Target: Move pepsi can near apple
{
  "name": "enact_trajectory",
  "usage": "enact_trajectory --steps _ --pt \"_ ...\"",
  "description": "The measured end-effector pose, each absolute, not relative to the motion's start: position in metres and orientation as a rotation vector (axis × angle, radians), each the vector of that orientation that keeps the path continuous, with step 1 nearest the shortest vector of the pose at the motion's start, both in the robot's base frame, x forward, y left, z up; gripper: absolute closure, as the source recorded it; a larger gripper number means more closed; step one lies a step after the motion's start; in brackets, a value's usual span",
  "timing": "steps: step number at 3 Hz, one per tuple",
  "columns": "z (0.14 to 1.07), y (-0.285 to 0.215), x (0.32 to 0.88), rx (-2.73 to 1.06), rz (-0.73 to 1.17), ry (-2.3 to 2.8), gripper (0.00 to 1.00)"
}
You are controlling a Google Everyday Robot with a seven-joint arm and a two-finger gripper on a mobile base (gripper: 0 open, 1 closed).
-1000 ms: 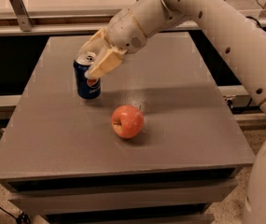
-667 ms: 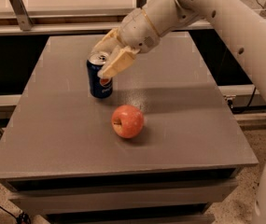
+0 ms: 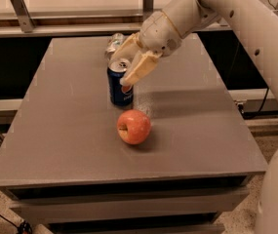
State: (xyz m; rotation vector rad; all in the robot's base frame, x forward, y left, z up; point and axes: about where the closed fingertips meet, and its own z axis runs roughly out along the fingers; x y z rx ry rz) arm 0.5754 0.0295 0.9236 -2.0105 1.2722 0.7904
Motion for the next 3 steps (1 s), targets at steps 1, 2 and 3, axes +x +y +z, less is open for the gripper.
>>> enact_trajectory --steps 1,2,3 --pt "0.920 0.021 0.571 -2.071 0.802 1.226 1.00" --pt "0.923 0.018 0.564 -2.135 0.803 1.144 1.00" --pt "0.928 0.022 0.561 -2.181 0.820 1.055 1.00"
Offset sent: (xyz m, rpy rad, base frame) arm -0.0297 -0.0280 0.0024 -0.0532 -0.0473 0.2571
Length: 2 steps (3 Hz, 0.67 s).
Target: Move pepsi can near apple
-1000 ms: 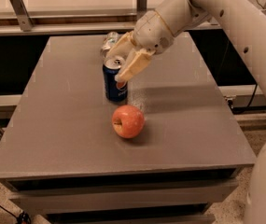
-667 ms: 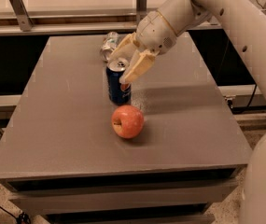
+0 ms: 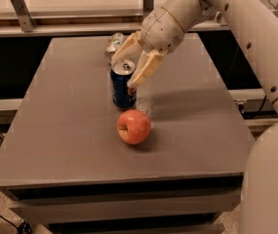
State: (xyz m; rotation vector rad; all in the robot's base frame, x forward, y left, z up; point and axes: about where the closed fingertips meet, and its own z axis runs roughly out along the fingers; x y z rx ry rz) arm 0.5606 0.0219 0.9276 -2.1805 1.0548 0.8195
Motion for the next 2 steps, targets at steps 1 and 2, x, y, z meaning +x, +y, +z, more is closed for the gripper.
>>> enact_trajectory --steps 1,2 --pt "0.9288 0.0277 0.5669 -2.158 0.802 1.056 0.83" --pt "0.9293 0.0333 0.5724 -2.138 0.788 1.058 0.60"
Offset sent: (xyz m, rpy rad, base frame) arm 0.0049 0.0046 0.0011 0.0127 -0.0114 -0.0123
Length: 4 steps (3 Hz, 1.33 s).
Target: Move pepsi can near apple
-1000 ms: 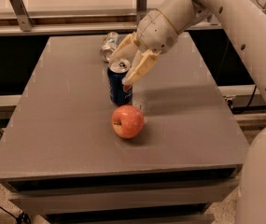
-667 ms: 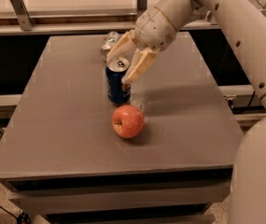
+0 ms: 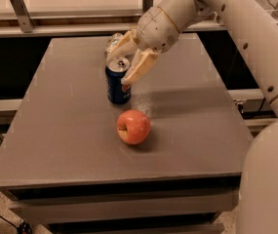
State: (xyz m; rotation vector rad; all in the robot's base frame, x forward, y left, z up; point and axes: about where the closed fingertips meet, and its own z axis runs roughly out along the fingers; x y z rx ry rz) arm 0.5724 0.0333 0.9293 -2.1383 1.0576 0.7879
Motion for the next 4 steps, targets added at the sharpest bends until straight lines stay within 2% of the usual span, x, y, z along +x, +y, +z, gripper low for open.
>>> enact_trajectory --steps 2,3,4 --pt "0.9294 0.0424 0.5802 -2.111 0.771 1.059 0.14" --pt "0.9291 0.0465 0.5832 -2.101 0.766 1.059 0.00" --pt "0.9291 0.0466 0.5832 -2.101 0.766 1.059 0.00"
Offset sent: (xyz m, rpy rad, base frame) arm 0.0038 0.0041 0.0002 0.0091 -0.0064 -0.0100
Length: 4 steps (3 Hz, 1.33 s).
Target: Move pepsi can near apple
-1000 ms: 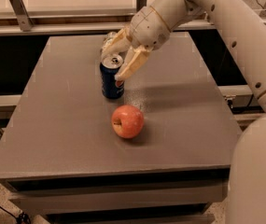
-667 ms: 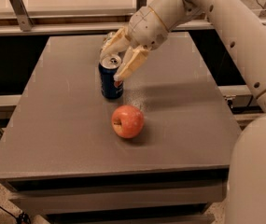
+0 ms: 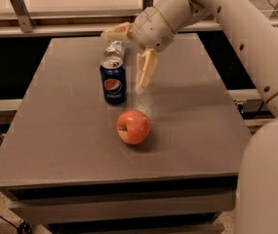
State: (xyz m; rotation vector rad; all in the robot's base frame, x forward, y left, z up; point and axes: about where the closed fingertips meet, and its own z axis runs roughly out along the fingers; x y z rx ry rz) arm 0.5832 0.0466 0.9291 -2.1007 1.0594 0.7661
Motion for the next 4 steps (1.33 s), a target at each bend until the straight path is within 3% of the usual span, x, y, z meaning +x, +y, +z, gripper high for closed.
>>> enact_trajectory --steps 4 --pt "0.955 0.031 0.568 -2.012 0.743 1.226 0.00"
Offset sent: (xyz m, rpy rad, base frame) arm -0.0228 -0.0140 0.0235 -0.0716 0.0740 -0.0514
